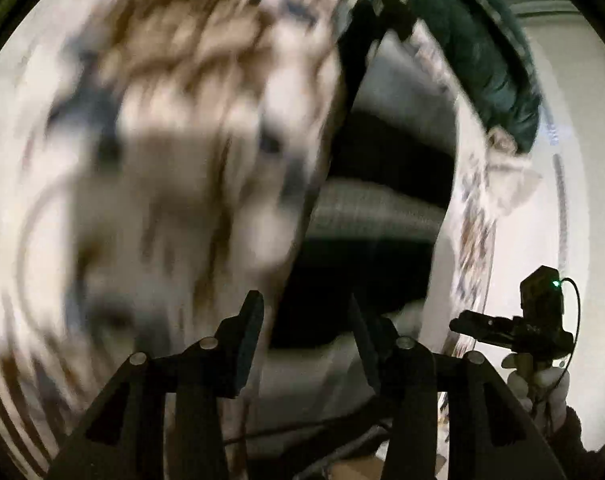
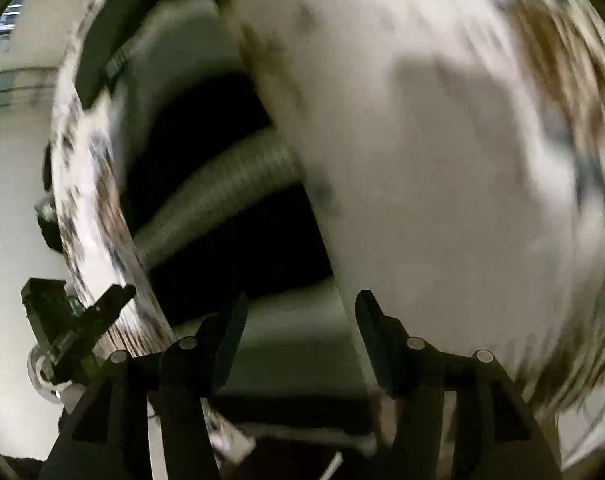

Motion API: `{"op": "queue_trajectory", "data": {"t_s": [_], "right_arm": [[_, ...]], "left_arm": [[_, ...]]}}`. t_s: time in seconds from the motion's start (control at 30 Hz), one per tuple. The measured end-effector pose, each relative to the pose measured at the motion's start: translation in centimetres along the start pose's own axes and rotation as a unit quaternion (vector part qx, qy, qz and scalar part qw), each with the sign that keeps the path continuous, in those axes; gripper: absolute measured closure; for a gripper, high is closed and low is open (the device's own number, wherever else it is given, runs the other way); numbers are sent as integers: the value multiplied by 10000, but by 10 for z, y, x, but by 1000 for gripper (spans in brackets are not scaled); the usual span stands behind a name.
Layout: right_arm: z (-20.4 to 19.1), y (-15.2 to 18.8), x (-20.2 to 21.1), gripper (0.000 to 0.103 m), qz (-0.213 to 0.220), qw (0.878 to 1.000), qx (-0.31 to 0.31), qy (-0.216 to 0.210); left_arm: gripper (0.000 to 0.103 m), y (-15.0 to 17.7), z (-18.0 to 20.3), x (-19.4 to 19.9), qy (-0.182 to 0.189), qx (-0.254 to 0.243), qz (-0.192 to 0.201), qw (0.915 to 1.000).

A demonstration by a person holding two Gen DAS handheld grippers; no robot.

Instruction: Fold small clothes

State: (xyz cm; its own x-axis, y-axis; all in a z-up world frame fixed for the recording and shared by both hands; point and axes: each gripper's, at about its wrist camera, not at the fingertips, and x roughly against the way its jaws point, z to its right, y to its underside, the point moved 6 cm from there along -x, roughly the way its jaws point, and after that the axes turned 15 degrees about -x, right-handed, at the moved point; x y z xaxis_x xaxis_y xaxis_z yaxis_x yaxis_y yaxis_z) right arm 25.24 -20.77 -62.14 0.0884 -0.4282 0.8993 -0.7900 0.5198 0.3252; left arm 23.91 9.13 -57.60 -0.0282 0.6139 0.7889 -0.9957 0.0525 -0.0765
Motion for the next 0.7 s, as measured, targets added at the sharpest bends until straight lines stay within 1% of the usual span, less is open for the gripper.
{"op": "queue_trajectory", "data": {"t_s": [0.07,0.13,0.2,0.23,0.33,0.37,0.4,0.43,0.47,0.53,0.57,0.67,0.7], "right_arm": [[21,26,-10,45,-114,9999,-10,106],[47,55,-26,45,-264,9993,-47,250],[67,79,-41,45,-364,9991,-116,203],[75,88,-50,45,-419,9988,-134,196],[95,113,-71,45,-446,9983,-181,328],[98,120,-75,48,-421,9984,-189,326],[103,129,-76,56,-260,9991,-216,242],[106,134,-76,82,-142,9994,-227,240],[110,140,-76,93,-65,9995,-239,197],[114,151,-69,95,205,9991,-358,28],[114,155,-67,95,259,9990,-364,-4],[108,172,-51,96,451,9984,-308,-160],[104,179,-45,96,425,9979,-273,-410]], "left_arm": [[62,36,3,-7,-87,117,-129,9998],[62,62,7,-14,-172,133,-221,9995],[62,80,10,-21,-358,88,-314,9988],[62,91,12,-27,-512,23,-401,9979],[62,114,17,-36,-822,-84,-540,9951],[63,119,17,-37,-960,-122,-517,9940],[64,122,20,-35,-1078,-208,-444,9930],[74,125,23,-32,-1181,-313,-347,9919],[95,128,25,-30,-1255,-411,-262,9909],[96,129,29,-22,-1290,-436,-72,9907],[96,127,29,-19,-1279,-400,18,9910],[96,129,30,6,-1120,-273,333,9928],[96,127,27,15,-1123,-273,421,9924]]}}
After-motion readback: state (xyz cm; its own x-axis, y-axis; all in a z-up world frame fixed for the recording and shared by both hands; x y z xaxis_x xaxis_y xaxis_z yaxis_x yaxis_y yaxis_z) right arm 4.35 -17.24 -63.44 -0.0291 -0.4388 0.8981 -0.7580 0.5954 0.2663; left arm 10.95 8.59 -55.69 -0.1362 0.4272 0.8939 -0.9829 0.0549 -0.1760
